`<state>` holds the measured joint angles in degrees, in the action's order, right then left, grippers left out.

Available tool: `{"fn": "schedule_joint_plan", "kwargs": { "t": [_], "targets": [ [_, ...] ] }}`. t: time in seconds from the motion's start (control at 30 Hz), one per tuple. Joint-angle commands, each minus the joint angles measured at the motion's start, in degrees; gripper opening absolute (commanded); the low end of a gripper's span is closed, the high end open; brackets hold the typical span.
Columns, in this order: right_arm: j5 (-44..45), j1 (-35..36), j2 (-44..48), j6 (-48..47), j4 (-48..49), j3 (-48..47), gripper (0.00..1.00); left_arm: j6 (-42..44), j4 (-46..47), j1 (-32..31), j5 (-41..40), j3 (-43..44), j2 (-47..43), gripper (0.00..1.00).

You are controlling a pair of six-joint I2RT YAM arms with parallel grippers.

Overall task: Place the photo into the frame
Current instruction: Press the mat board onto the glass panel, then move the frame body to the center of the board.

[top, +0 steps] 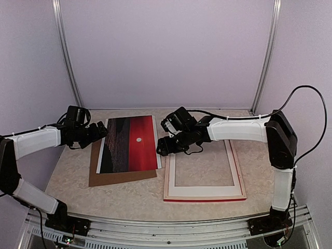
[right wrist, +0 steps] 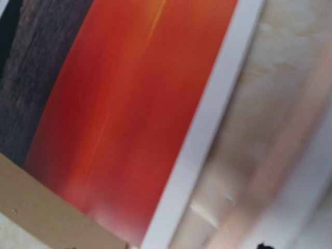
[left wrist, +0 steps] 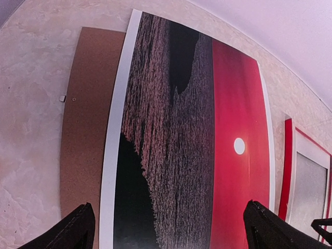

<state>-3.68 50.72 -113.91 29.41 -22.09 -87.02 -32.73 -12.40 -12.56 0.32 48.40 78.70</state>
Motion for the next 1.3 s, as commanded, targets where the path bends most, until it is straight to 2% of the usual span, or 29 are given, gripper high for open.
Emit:
{"fn": "schedule_joint_plan", "kwargs": {
  "t": [0.0, 0.3, 0.73, 1.03, 1.27],
  "targets": [
    [-4.24, 0.52, -5.08, -1.24, 1.38, -4.62, 0.73, 0.21, 1.61, 0.43, 2.16, -0.42, -0.72, 0.99],
    [-6.51, 2.53, -11.89, 0.68, -0.41, -9.17, 0.73, 0.12, 2.55, 0.43, 3.21, -1.14, 0.40, 0.99],
    [3.19, 2.42, -13.99, 3.94, -9.73, -10.06, 0.73, 0.12, 2.91, 0.44, 2.75, -1.72, -0.11, 0.99],
    [6.72, 1.25, -10.05, 4.59, -9.83, -4.47, 0.73, 0.21, 2.97, 0.43, 2.22, -2.29, -0.23, 0.99],
    [1.57, 1.01, -10.05, 0.56, -2.79, -5.51, 0.73, -0.01, 2.53, 0.43, 0.00, -2.85, 0.79, 0.99]
  ]
}}
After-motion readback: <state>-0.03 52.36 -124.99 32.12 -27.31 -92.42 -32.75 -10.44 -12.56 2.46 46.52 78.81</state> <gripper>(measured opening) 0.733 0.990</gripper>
